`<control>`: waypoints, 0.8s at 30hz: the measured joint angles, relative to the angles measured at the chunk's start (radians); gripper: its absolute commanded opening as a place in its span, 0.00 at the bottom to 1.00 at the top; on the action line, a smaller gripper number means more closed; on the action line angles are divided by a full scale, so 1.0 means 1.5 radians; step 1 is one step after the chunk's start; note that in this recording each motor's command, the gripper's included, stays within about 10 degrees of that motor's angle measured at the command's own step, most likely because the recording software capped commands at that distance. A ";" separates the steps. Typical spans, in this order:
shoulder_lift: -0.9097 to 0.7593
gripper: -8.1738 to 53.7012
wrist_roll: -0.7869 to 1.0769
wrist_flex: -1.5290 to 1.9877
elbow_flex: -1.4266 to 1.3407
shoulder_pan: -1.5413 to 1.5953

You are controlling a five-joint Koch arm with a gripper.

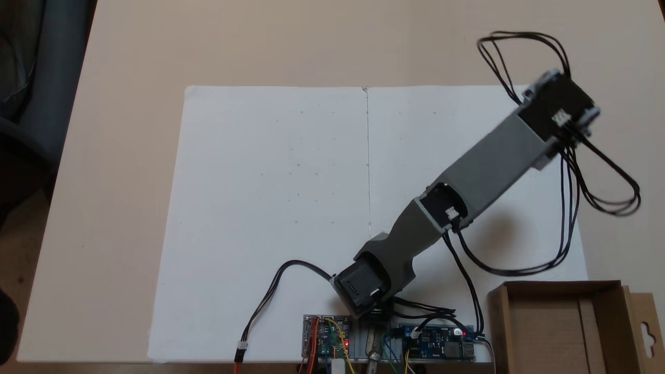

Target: Grasp a green dice and put it in the bin.

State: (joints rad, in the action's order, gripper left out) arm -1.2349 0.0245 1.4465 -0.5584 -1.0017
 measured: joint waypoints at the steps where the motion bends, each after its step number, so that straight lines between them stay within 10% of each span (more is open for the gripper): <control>1: -0.004 0.33 -0.001 0.000 -0.008 -0.026; 24: -0.020 0.33 0.074 -0.046 -0.114 -0.434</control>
State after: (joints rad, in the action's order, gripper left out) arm -1.2655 0.1350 1.3775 -0.7286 -1.6521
